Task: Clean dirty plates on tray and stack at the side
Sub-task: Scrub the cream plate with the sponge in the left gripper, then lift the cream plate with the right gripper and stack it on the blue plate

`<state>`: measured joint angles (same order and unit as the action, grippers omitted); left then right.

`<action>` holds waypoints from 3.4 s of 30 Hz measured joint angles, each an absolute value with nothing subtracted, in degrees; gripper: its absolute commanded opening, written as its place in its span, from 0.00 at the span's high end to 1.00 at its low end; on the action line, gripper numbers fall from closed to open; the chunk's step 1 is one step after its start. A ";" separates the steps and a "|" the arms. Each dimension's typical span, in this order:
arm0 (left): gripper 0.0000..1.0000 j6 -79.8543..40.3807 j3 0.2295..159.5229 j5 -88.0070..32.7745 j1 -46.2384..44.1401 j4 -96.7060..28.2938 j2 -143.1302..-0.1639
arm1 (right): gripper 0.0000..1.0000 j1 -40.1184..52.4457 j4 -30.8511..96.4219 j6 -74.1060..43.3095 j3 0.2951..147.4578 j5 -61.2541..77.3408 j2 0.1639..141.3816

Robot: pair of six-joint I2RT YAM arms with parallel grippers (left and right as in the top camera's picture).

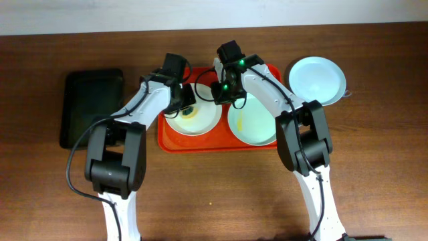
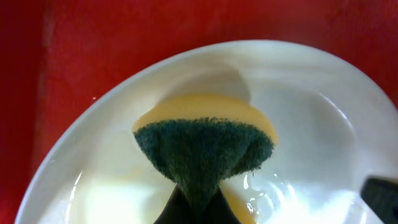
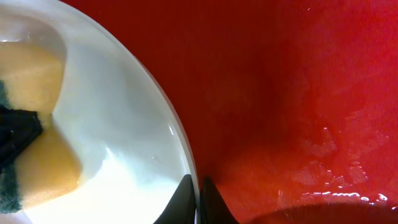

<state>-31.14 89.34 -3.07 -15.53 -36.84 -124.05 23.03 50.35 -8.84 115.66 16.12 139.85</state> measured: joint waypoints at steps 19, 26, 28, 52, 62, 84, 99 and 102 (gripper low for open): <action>1.00 -28.23 91.83 -8.45 -17.69 -45.65 -123.33 | 0.96 23.09 50.06 -8.86 115.68 16.67 139.94; 1.00 -27.86 92.75 -7.27 -17.67 -46.26 -125.19 | 0.96 23.09 50.09 -8.99 115.66 16.64 139.94; 1.00 -27.86 93.45 -3.27 -18.48 -48.23 -125.43 | 0.96 23.09 50.11 -8.99 115.68 16.64 139.94; 1.00 -28.14 96.79 4.49 7.73 -60.23 -115.61 | 0.96 33.71 54.26 -4.54 116.97 -26.13 127.74; 1.00 -28.14 93.47 4.93 8.01 -57.84 -115.61 | 0.96 47.35 38.68 28.03 117.01 -67.77 127.66; 1.00 -28.14 93.21 4.95 8.01 -57.82 -115.61 | 0.96 43.77 43.51 23.40 117.32 -57.76 127.66; 1.00 -28.14 93.19 4.93 8.01 -57.80 -115.61 | 0.96 -19.25 55.72 -3.27 116.31 25.50 127.68; 1.00 -28.14 93.19 4.93 8.01 -57.80 -115.61 | 0.96 -21.02 55.42 -3.25 113.38 19.84 127.70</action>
